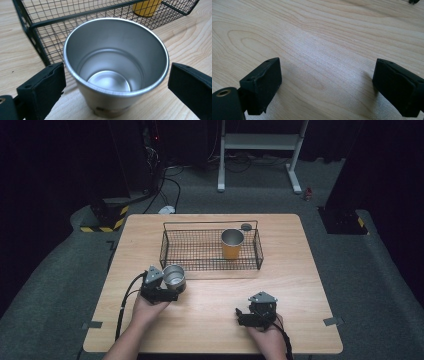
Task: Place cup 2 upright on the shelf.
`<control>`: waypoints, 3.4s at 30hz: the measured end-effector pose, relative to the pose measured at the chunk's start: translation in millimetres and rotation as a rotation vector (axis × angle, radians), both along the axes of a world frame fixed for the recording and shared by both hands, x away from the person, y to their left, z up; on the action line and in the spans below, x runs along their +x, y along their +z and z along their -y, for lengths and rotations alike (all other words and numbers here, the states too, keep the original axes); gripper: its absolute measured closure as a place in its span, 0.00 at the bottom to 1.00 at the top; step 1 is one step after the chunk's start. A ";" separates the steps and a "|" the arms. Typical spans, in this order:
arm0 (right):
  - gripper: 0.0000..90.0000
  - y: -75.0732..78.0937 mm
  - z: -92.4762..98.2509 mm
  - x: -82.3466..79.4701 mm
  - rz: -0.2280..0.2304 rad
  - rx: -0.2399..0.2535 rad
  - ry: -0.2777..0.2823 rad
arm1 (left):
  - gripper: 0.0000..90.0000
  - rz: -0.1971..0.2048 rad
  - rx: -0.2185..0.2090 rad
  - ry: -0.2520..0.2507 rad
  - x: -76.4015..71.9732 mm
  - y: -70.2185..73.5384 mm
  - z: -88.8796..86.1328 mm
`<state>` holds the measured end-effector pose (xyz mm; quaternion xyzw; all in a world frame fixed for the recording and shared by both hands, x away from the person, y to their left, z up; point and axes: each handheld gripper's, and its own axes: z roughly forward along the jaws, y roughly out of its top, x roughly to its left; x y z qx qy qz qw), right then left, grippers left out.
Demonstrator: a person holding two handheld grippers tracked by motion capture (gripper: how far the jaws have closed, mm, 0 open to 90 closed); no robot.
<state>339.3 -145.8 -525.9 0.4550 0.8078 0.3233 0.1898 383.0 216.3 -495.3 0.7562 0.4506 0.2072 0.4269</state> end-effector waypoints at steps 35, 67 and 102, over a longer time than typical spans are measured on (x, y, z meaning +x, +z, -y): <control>0.10 0.0 0.0 0.0 0.000 0.000 0.000 | 0.12 0.054 0.019 0.027 5.4 -5.9 6.9; 0.10 0.1 0.1 0.0 -0.001 -0.001 0.001 | 0.21 0.119 -0.015 0.028 -3.6 7.7 3.1; 0.10 0.1 0.0 0.0 -0.001 -0.001 0.001 | 0.21 0.167 -0.077 -0.023 3.6 47.3 10.3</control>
